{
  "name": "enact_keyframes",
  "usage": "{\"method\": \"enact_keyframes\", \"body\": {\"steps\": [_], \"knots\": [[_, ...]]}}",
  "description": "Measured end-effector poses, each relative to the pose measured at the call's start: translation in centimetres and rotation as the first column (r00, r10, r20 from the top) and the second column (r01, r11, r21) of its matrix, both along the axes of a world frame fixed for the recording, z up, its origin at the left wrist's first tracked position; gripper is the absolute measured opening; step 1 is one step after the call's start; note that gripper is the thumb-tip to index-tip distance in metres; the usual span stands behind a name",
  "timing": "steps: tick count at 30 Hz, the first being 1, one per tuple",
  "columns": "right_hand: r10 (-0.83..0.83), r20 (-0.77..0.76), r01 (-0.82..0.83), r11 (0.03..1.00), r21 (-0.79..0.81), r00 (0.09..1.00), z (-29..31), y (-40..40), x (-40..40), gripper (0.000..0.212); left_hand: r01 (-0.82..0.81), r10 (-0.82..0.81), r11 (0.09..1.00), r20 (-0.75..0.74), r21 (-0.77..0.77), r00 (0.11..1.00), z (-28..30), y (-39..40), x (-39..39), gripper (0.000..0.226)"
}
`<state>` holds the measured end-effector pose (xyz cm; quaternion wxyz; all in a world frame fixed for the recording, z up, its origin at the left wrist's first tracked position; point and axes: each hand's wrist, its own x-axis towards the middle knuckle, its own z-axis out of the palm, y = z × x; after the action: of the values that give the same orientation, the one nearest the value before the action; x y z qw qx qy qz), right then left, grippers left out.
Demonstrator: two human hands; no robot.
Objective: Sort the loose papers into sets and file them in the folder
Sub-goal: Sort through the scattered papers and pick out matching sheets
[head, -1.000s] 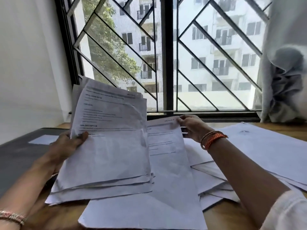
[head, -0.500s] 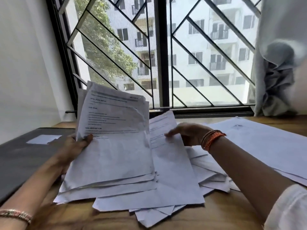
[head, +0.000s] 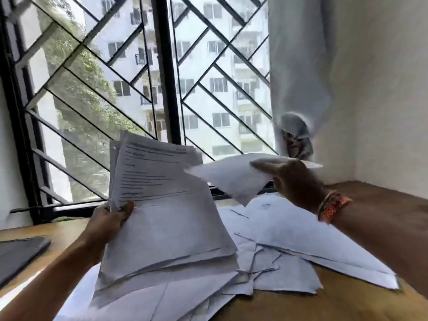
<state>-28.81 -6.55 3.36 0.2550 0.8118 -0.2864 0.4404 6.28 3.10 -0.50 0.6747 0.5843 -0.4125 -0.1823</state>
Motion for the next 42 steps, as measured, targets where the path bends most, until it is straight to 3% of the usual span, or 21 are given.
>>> {"method": "enact_keyframes", "body": {"steps": [3, 5, 6, 8, 10, 12, 14, 16, 18, 21, 23, 25, 28, 33, 36, 42], "knots": [[-0.149, -0.311, 0.204, 0.967, 0.154, 0.939, -6.4, -1.2, -1.9, 0.051, -0.027, 0.027, 1.000, -0.012, -0.013, 1.000, -0.8, 0.0, 0.3, 0.010], [-0.143, -0.546, 0.421, 0.800, 0.428, 0.826, -8.3, -1.0, -2.1, 0.022, -0.145, 0.144, 0.989, -0.037, -0.026, 0.989, -1.6, 0.3, 1.4, 0.011], [-0.095, -0.601, 0.473, 0.718, 0.510, 0.793, -7.9, -0.9, -1.6, 0.022, -0.227, 0.224, 0.973, -0.068, -0.044, 0.972, -1.9, 0.5, 2.0, 0.013], [-0.063, -0.672, 0.579, 0.572, 0.581, 0.738, -5.0, -0.2, 0.0, 0.053, -0.375, 0.357, 0.924, -0.175, -0.079, 0.918, -2.2, 1.0, 3.3, 0.018], [-0.049, -0.728, 0.649, 0.498, 0.575, 0.683, -2.1, 1.4, 3.2, 0.064, -0.474, 0.431, 0.873, -0.273, -0.114, 0.860, -2.1, 1.5, 4.6, 0.029], [0.022, -0.719, 0.558, 0.615, 0.557, 0.694, -1.2, 2.9, 7.7, 0.081, -0.533, 0.480, 0.837, -0.298, -0.127, 0.825, -1.9, 2.2, 5.7, 0.034], [0.199, -0.661, 0.335, 0.736, 0.588, 0.724, -2.4, 5.0, 12.7, 0.099, -0.588, 0.540, 0.801, -0.287, -0.114, 0.791, -1.9, 2.7, 6.7, 0.036], [0.385, -0.585, 0.193, 0.695, 0.693, 0.714, -4.3, 6.9, 17.1, 0.111, -0.618, 0.574, 0.781, -0.286, -0.090, 0.767, -2.5, 2.7, 7.8, 0.038], [0.434, -0.569, 0.159, 0.681, 0.715, 0.698, -5.6, 8.1, 20.6, 0.114, -0.615, 0.560, 0.785, -0.337, -0.076, 0.757, -2.9, 2.7, 8.3, 0.037], [0.420, -0.529, 0.105, 0.703, 0.703, 0.737, -6.4, 8.3, 23.3, 0.093, -0.591, 0.532, 0.798, -0.325, -0.116, 0.782, -2.7, 2.7, 8.1, 0.036], [0.353, -0.570, 0.086, 0.793, 0.603, 0.742, -6.5, 8.6, 24.1, 0.078, -0.608, 0.561, 0.784, -0.274, -0.129, 0.781, -2.3, 2.9, 8.1, 0.035], [0.242, -0.604, 0.064, 0.896, 0.440, 0.759, -6.2, 9.1, 24.2, 0.076, -0.614, 0.574, 0.780, -0.249, -0.124, 0.780, -2.3, 2.8, 8.4, 0.034], [0.183, -0.575, 0.015, 0.947, 0.322, 0.798, -6.2, 10.3, 23.8, 0.073, -0.606, 0.571, 0.788, -0.244, -0.104, 0.784, -3.1, 2.7, 9.0, 0.031], [0.394, -0.511, -0.190, 0.894, 0.405, 0.764, -8.5, 14.2, 24.4, 0.063, -0.547, 0.525, 0.832, -0.190, -0.094, 0.830, -3.4, 2.3, 9.8, 0.027], [0.325, -0.489, -0.145, 0.918, 0.370, 0.809, -8.0, 14.3, 24.9, 0.042, -0.564, 0.548, 0.823, -0.173, -0.061, 0.818, -4.1, 2.6, 9.7, 0.027], [0.272, -0.570, -0.055, 0.928, 0.369, 0.775, -4.5, 15.0, 23.6, 0.006, -0.618, 0.608, 0.782, -0.125, -0.075, 0.784, -3.9, 2.7, 9.2, 0.030]]}}
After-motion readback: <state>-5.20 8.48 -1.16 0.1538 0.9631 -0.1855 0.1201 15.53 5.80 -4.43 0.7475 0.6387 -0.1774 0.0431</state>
